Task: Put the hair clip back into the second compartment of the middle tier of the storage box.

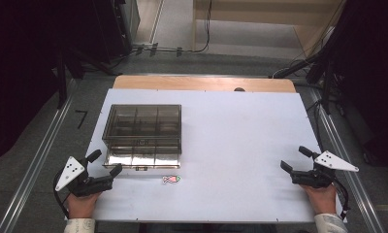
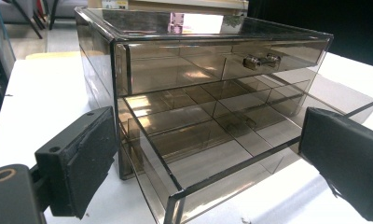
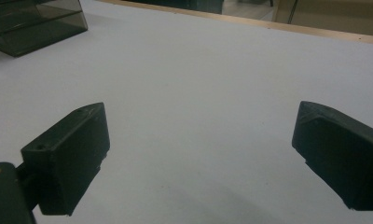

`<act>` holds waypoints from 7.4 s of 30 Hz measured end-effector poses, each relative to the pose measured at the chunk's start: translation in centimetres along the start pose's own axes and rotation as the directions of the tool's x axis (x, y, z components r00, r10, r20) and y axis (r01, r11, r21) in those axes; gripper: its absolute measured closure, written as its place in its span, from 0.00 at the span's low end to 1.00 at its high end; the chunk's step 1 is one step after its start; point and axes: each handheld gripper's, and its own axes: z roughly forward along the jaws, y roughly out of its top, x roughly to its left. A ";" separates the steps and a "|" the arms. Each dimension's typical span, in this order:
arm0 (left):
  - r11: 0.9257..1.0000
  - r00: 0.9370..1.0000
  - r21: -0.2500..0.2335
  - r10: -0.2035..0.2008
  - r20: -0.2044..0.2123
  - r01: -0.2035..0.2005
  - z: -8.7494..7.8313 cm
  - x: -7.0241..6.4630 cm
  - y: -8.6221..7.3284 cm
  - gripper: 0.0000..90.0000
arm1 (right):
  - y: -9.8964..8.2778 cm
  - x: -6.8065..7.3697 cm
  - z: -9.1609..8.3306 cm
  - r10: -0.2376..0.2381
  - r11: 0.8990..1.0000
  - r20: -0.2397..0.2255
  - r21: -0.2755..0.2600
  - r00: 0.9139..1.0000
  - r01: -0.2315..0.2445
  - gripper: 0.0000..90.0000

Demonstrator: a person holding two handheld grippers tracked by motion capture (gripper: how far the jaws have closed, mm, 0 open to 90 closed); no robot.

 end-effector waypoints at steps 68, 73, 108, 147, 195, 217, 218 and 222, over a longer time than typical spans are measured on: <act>1.000 1.000 0.000 -0.009 -0.008 0.009 0.0 0.0 0.0 0.05 | 3.1 14.0 9.0 -0.208 0.968 -0.214 0.092 0.954 0.231 0.05; 1.000 1.000 0.001 -0.008 -0.010 0.008 0.0 0.0 0.0 0.05 | 3.5 15.1 10.0 -0.212 0.965 -0.233 0.103 0.949 0.241 0.05; 1.000 1.000 -0.003 -0.010 -0.008 0.010 0.0 0.0 0.0 0.05 | 4.9 22.8 14.4 -0.274 0.907 -0.492 0.153 0.826 0.392 0.52; 1.000 1.000 -0.003 -0.011 -0.008 0.011 0.0 0.0 0.0 0.05 | 6.0 26.4 18.6 -0.266 0.848 -0.637 0.202 0.723 0.490 0.79; 1.000 1.000 -0.006 -0.014 -0.008 0.014 0.0 0.1 0.0 0.05 | 9.6 29.4 18.2 -0.347 0.876 -0.639 0.041 0.687 0.480 0.93; 1.000 1.000 -0.006 -0.017 -0.008 0.017 0.0 0.1 0.0 0.05 | 12.1 30.0 20.1 -0.339 0.896 -0.612 0.023 0.715 0.444 0.93; 1.000 1.000 -0.007 -0.018 -0.008 0.017 0.0 0.1 0.0 0.05 | 12.2 29.9 20.4 -0.336 0.897 -0.608 0.026 0.719 0.441 0.93; 1.000 1.000 -0.005 -0.018 -0.009 0.018 0.0 0.1 0.0 0.05 | 12.7 30.1 21.1 -0.333 0.896 -0.597 0.041 0.730 0.442 0.93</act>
